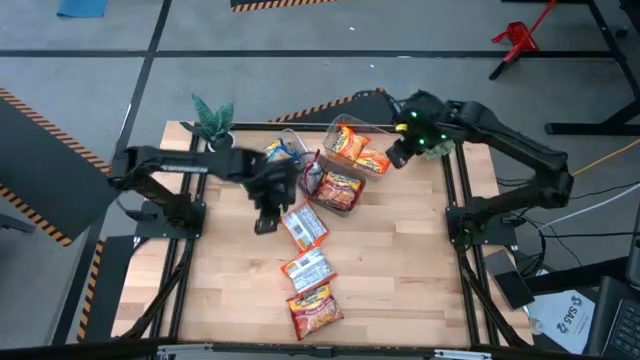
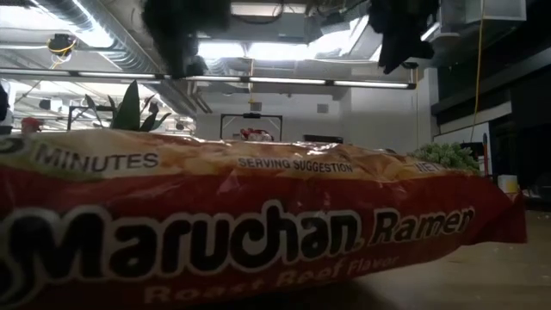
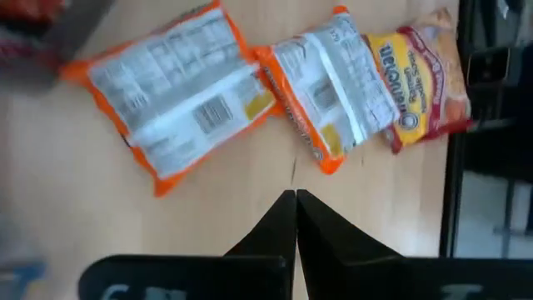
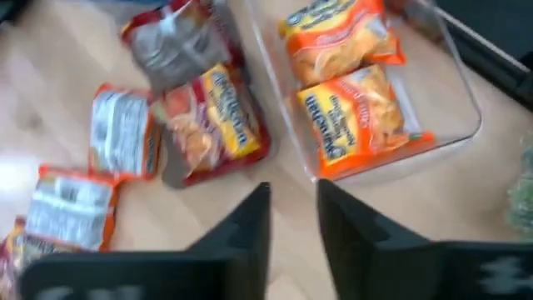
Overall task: Sort Maruchan noodles
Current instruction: Stack the orange noodle pack on top of the orange noodle pack
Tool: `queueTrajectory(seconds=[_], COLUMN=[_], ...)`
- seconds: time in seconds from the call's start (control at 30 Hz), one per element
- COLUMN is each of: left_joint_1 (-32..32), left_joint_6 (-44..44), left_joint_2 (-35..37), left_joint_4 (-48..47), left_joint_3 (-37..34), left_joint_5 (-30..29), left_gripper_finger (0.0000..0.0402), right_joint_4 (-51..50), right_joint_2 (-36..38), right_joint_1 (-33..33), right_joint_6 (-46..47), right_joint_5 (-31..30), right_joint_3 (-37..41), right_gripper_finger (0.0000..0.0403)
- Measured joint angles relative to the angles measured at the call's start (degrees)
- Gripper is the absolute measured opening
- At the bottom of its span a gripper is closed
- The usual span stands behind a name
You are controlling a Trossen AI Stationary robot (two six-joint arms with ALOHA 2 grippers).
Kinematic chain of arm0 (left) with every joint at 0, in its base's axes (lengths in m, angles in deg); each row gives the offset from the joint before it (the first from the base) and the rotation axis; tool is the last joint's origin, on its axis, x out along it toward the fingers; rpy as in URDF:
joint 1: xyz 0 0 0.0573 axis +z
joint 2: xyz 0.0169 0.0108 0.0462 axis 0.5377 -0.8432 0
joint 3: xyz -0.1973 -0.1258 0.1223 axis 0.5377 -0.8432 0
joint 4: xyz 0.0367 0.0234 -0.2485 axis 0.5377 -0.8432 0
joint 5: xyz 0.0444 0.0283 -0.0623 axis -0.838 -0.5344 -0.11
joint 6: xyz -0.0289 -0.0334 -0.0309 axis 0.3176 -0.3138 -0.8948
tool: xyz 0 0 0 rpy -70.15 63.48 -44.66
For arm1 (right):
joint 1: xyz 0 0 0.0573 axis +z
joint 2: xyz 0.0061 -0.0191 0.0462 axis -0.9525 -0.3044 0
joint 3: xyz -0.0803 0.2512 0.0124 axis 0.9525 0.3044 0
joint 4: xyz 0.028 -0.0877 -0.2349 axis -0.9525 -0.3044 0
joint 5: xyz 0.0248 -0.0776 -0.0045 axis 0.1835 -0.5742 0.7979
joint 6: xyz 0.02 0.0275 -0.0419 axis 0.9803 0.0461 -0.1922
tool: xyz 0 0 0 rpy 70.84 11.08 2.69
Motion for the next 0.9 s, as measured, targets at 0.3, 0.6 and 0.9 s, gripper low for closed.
queueTrajectory(seconds=[0.3, 0.6, 0.9], left_joint_1=[-1.07, -1.63, -0.40], left_joint_6=[-20.81, -23.82, -27.39], left_joint_2=[9.37, 6.36, 0.27], left_joint_4=[39.11, 54.75, 55.87], left_joint_3=[-26.79, -36.24, -37.45], left_joint_5=[-2.10, -13.73, -16.89], left_gripper_finger=[0.0102, 0.0222, 0.0262], right_joint_4=[0.23, 0.65, 4.08], right_joint_2=[0.52, 0.30, 0.28], right_joint_1=[10.50, 13.60, 13.57], right_joint_6=[5.95, 11.17, 11.56], right_joint_5=[-6.44, -8.84, -8.21], right_joint_3=[0.32, 5.12, 9.27], right_gripper_finger=[0.0260, 0.0307, 0.0299])
